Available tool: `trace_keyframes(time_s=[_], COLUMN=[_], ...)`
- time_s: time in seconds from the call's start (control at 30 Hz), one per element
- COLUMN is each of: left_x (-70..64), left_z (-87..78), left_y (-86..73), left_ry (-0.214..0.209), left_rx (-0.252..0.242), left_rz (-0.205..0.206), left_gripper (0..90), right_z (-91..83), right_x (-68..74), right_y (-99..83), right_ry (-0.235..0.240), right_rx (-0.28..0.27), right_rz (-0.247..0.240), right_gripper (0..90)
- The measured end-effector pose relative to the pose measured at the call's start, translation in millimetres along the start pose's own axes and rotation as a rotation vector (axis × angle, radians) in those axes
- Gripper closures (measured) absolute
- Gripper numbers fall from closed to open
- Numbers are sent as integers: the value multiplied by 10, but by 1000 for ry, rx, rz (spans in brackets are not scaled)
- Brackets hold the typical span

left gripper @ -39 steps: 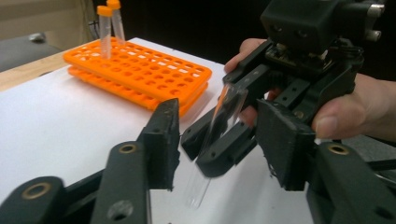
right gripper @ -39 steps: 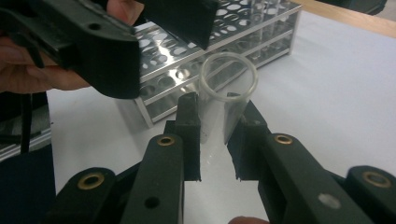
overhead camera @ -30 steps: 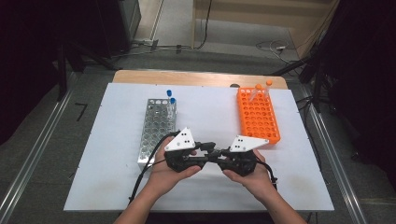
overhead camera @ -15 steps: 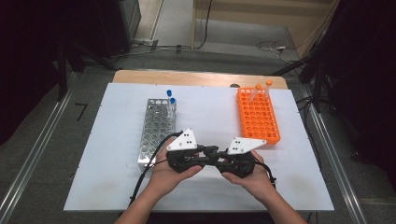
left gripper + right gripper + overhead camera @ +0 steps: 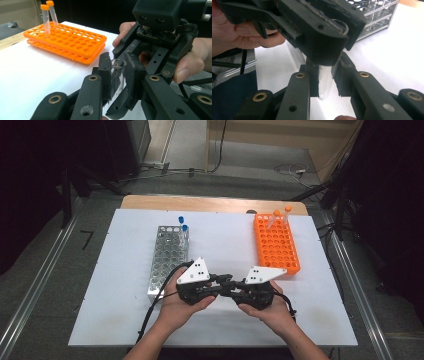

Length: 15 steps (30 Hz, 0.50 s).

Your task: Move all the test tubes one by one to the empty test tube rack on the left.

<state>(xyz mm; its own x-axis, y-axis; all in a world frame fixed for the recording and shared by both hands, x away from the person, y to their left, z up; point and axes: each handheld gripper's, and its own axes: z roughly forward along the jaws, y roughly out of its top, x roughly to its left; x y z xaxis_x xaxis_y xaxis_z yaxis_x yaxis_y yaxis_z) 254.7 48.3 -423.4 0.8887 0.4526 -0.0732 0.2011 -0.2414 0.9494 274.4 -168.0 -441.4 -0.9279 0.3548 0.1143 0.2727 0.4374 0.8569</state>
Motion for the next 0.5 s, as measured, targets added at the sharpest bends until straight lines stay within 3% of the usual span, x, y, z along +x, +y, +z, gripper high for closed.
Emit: trace_keyframes(time_s=[0.2, 0.4, 0.5], left_x=[48, 107, 151], left_z=[-56, -129, -181], left_y=[15, 29, 32], left_ry=[19, 43, 57], left_rx=[-27, -47, -52], left_rz=[-25, -38, -45], left_gripper=[774, 774, 774], right_z=[-24, -110, -187], right_x=[-23, -44, -79], right_y=[-13, -48, -87], right_ry=[-18, -46, -66], right_rx=[-2, -16, -24], right_rz=[-2, -9, 11], right_gripper=[625, 330, 221])
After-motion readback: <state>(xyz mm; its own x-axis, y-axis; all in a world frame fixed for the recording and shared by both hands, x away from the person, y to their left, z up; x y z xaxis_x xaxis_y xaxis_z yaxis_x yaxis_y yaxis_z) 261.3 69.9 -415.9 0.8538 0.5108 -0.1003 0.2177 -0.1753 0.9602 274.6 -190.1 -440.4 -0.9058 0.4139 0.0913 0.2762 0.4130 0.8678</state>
